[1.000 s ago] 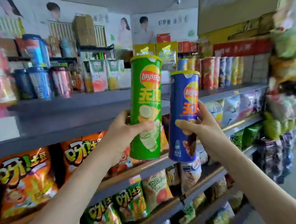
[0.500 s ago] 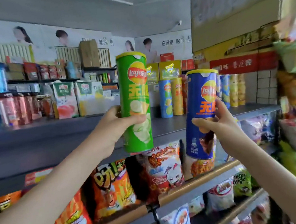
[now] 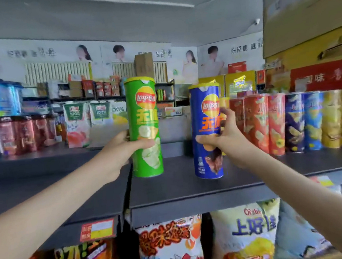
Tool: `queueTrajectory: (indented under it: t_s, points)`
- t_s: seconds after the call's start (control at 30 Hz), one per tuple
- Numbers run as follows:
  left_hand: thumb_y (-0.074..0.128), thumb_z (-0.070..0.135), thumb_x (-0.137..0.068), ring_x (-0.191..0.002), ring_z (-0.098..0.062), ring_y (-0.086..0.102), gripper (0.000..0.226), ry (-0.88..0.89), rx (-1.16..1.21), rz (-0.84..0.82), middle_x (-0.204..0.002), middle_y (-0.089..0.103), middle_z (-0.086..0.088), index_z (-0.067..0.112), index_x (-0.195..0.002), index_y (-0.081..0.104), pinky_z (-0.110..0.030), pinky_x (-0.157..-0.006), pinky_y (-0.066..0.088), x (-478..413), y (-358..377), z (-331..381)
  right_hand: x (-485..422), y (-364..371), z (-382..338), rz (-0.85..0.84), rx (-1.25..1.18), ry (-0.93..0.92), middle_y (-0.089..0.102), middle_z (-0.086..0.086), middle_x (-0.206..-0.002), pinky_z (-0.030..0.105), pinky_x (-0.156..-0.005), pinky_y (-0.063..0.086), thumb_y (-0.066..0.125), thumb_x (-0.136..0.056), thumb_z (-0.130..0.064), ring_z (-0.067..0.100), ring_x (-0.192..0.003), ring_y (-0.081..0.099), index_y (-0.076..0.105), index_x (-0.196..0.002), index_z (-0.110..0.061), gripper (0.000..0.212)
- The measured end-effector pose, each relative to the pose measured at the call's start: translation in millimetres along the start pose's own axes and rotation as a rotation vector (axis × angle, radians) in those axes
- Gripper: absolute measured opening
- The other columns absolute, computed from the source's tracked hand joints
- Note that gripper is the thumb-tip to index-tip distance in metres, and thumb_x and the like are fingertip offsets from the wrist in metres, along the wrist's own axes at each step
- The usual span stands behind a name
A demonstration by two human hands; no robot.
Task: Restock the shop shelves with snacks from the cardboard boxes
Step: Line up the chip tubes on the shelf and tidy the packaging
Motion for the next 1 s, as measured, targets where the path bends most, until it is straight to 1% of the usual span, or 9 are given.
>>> queueTrajectory:
  t_s: [0.17, 0.23, 0.33, 0.43, 0.5, 0.63, 0.73, 0.83, 1.0]
  points:
    - [0.075, 0.014, -0.08, -0.099, -0.009, 0.061, 0.046, -0.018, -0.074, 0.022, -0.115, 0.065, 0.005, 0.021, -0.121, 0.056, -0.031, -0.083, 0.044, -43, -7, -10, -48, 39, 35, -0.172, 0.074, -0.055, 0.055, 0.003, -0.086, 0.026, -0.054, 0.052, 0.067, -0.081, 0.012, 0.015, -0.053, 0.054, 0.01, -0.139, -0.027, 0.091]
    - [0.077, 0.015, -0.078, -0.105, -0.014, 0.064, 0.05, -0.027, -0.133, 0.008, -0.118, 0.066, 0.003, 0.022, -0.124, 0.057, -0.033, -0.086, 0.048, -55, -13, -18, -63, 51, 52, -0.21, 0.112, -0.083, 0.057, 0.005, -0.096, 0.027, -0.057, 0.05, 0.068, -0.081, 0.009, 0.012, -0.053, 0.055, -0.002, -0.147, -0.035, 0.106]
    - [0.078, 0.014, -0.077, -0.106, -0.018, 0.064, 0.049, -0.04, -0.175, 0.033, -0.117, 0.067, 0.001, 0.022, -0.121, 0.059, -0.04, -0.095, 0.048, -67, -18, -29, -77, 62, 68, -0.175, 0.15, -0.119, 0.048, 0.009, -0.123, 0.016, -0.063, 0.051, 0.07, -0.083, 0.0, 0.003, -0.059, 0.06, -0.01, -0.149, -0.04, 0.111]
    - [0.08, 0.014, -0.075, -0.107, -0.019, 0.064, 0.051, -0.064, -0.17, 0.067, -0.117, 0.067, 0.0, 0.022, -0.121, 0.059, -0.045, -0.1, 0.046, -75, -17, -41, -77, 65, 72, -0.114, 0.243, -0.16, 0.036, 0.002, -0.124, 0.008, -0.081, 0.047, 0.073, -0.084, -0.01, -0.004, -0.076, 0.059, -0.008, -0.15, -0.039, 0.109]
    - [0.082, 0.016, -0.073, -0.107, -0.018, 0.064, 0.053, -0.069, -0.179, 0.07, -0.116, 0.068, 0.003, 0.024, -0.121, 0.059, -0.044, -0.1, 0.047, -77, -13, -50, -73, 64, 77, -0.138, 0.312, -0.187, 0.03, -0.005, -0.127, 0.019, -0.094, 0.044, 0.077, -0.079, -0.012, -0.001, -0.096, 0.049, -0.013, -0.149, -0.043, 0.117]
    - [0.085, 0.023, -0.069, -0.105, -0.015, 0.064, 0.058, -0.081, -0.222, 0.113, -0.116, 0.067, 0.007, 0.026, -0.119, 0.056, -0.035, -0.087, 0.049, -81, -7, -63, -64, 65, 88, -0.22, 0.42, -0.249, 0.016, -0.004, -0.149, 0.033, -0.098, 0.047, 0.077, -0.079, -0.011, 0.013, -0.124, 0.045, -0.024, -0.133, -0.055, 0.122]
    - [0.079, 0.027, -0.076, -0.105, -0.015, 0.059, 0.066, -0.026, -0.38, 0.198, -0.118, 0.06, 0.009, 0.026, -0.128, 0.039, -0.034, -0.09, 0.045, -80, 0, -58, -73, 68, 94, -0.197, 0.451, -0.245, 0.005, 0.0, -0.157, 0.043, -0.102, 0.047, 0.073, -0.083, -0.01, 0.024, -0.13, 0.045, -0.027, -0.126, -0.061, 0.12]
    - [0.074, 0.023, -0.08, -0.102, -0.013, 0.053, 0.097, 0.098, -0.538, 0.246, -0.12, 0.048, 0.009, 0.031, -0.146, 0.003, -0.027, -0.084, 0.04, -73, 11, -56, -84, 71, 107, -0.147, 0.51, -0.227, -0.003, 0.001, -0.159, 0.051, -0.104, 0.043, 0.07, -0.086, -0.011, 0.032, -0.133, 0.042, -0.03, -0.122, -0.068, 0.121]
    - [0.073, 0.03, -0.081, -0.115, -0.022, 0.055, 0.116, 0.203, -0.689, 0.204, -0.138, 0.043, -0.002, 0.065, -0.128, -0.027, -0.04, -0.097, 0.046, -72, 22, -70, -95, 71, 121, -0.088, 0.639, -0.168, -0.011, 0.01, -0.159, 0.053, -0.104, 0.042, 0.07, -0.087, -0.016, 0.04, -0.133, 0.04, -0.033, -0.127, -0.06, 0.119]
Point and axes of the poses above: each hand's wrist, its own x-axis away from the middle knuckle, its own y-axis out of the palm, z = x × y, the point moved 3 cm from there along -x, towards the middle knuckle
